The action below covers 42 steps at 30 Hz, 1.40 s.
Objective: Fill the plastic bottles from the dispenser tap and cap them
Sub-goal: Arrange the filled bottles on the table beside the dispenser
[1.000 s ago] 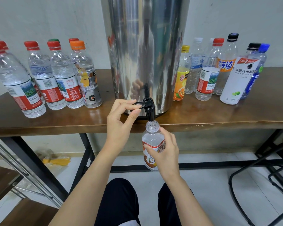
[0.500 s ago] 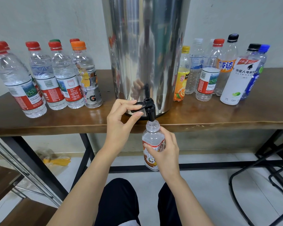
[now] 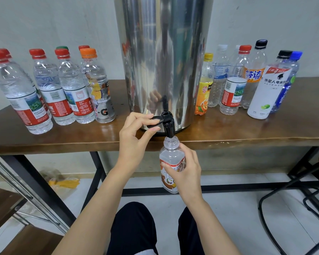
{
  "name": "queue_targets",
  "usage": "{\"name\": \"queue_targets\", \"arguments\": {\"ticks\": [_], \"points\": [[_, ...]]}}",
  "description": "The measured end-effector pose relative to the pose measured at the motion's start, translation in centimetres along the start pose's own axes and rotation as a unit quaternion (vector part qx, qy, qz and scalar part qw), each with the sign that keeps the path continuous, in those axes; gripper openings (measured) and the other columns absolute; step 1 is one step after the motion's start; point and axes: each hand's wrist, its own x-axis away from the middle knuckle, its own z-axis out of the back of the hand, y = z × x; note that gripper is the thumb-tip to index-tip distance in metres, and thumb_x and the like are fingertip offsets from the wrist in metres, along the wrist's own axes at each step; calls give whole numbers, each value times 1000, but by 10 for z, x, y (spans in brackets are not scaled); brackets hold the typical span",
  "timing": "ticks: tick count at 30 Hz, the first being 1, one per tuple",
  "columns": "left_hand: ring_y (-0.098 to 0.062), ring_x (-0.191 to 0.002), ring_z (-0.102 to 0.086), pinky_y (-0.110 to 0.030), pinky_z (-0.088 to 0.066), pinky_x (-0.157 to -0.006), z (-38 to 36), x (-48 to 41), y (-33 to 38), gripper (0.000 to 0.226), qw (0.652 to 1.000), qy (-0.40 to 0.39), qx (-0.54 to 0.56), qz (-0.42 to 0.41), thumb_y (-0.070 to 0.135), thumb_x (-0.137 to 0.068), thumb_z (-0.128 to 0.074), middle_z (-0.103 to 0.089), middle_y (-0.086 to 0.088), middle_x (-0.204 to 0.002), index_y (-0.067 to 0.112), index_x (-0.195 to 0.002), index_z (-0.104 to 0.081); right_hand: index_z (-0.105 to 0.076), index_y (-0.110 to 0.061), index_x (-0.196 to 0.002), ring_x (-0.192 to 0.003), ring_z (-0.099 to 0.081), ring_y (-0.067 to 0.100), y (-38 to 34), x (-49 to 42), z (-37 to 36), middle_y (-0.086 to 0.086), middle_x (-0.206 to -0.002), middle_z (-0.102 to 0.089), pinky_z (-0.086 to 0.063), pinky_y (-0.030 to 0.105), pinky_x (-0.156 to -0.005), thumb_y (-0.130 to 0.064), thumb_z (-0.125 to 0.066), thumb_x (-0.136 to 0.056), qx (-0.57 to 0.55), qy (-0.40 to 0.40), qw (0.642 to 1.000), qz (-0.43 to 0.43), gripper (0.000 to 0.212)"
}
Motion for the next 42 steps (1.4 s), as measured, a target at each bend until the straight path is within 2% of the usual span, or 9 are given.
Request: {"name": "queue_targets", "arguments": {"ticks": [4,11,18,28,33,36,39,42], "points": [[-14,-108,-60,-17,-42,-97,0,0,0,16,1000,0,7,4,12,-85,-71,-63,-3,-106,23,-97,-70,-50,-30,-135,-115,-47,-10,1,-1,0,-8,-123,-50,-38,-1,-86,-16,-86,-74,-1,2,1000,2,72],[-19,-107,-61,-17,-42,-95,-1,0,0,19,1000,4,15,-1,12,-85,-71,-63,-4,-104,26,-96,-69,-49,-35,-132,-114,-48,-11,4,-1,0,-9,-122,-50,-40,1,-88,-16,-86,-74,-3,6,1000,3,72],[-25,-105,-60,-15,-43,-92,1,-3,1,21,1000,-5,4,-15,11,-85,-70,-62,5,-104,28,-97,-69,-45,-43,-127,-114,-47,-12,2,-1,0,-12,-120,-49,-40,0,-85,-16,-86,-74,-7,2,1000,8,72],[-25,-104,-60,-18,-45,-92,2,-3,0,27,1000,-9,5,-21,8,-85,-71,-62,7,-104,32,-98,-69,-45,-41,-128,-112,-46,-14,1,-1,-1,-10,-120,-50,-38,-1,-84,-16,-86,-74,-8,2,1000,8,72],[-20,-103,-59,-16,-44,-91,2,-4,1,31,1000,-12,3,-27,7,-86,-69,-61,6,-103,35,-99,-67,-45,-42,-127,-113,-46,-14,2,-2,0,-10,-120,-50,-39,-1,-85,-17,-86,-74,-6,3,1000,7,72],[-16,-102,-58,-15,-43,-90,4,-7,0,28,999,-23,2,-25,9,-87,-68,-59,4,-101,35,-98,-68,-49,-36,-130,-112,-47,-13,2,-1,0,-9,-120,-50,-39,0,-85,-16,-86,-74,-15,5,1000,9,70],[-16,-98,-58,-21,-45,-90,9,-15,-2,14,998,-57,-11,-30,22,-88,-67,-57,8,-100,33,-94,-73,-52,-30,-132,-112,-49,-10,3,-2,1,-8,-120,-51,-39,1,-86,-15,-87,-73,-20,6,1000,10,70],[-18,-96,-56,-35,-46,-89,17,-30,4,14,993,-90,-57,-57,33,-88,-63,-55,8,-95,32,-101,-69,-50,-35,-131,-113,-51,-6,4,-3,1,-8,-121,-51,-42,4,-88,-16,-86,-73,-26,-3,1000,5,70]]}}
